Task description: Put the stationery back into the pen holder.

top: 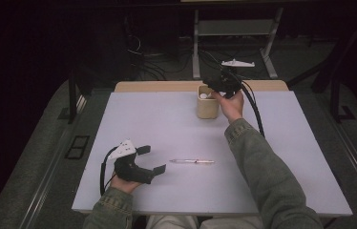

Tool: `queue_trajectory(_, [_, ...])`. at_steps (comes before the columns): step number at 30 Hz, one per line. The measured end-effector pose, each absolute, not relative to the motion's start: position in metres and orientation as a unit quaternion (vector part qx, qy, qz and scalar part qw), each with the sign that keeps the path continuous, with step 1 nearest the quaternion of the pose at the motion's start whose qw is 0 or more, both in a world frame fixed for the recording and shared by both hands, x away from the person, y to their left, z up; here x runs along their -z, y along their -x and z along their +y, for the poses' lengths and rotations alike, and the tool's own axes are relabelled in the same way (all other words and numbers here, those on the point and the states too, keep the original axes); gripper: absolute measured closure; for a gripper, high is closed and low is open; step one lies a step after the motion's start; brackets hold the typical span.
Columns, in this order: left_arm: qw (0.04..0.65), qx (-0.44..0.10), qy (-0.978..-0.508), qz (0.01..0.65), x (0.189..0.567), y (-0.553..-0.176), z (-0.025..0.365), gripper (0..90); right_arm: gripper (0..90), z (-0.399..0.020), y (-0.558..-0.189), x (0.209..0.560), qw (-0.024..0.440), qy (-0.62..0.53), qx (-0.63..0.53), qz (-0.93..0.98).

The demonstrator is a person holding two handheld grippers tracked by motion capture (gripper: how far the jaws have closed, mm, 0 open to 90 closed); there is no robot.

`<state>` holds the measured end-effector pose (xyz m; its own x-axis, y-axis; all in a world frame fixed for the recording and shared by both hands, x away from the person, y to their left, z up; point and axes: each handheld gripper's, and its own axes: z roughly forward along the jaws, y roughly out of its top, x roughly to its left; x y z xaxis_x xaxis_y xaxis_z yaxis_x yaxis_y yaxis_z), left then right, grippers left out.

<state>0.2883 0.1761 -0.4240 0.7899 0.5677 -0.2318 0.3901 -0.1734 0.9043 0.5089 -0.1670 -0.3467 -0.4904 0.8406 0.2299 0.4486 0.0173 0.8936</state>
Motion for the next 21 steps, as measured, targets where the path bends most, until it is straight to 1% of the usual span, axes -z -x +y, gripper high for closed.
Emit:
queue_trajectory(4, [0.558,-0.080,-0.764,0.313,0.424,-0.289,0.176,0.0,48.0,-0.171,-0.506,0.342,0.183,-0.466,-0.521,0.691])
queue_trajectory(8, [0.559,-0.079,-0.762,0.316,0.424,-0.288,0.176,0.0,48.0,-0.172,-0.500,0.338,0.179,-0.455,-0.522,0.699])
queue_trajectory(16, [0.559,-0.078,-0.763,0.315,0.424,-0.288,0.176,0.0,46.5,-0.168,-0.488,0.329,0.173,-0.430,-0.520,0.717])
queue_trajectory(21, [0.559,-0.078,-0.762,0.316,0.425,-0.288,0.176,0.0,44.1,-0.163,-0.482,0.325,0.170,-0.411,-0.518,0.731])
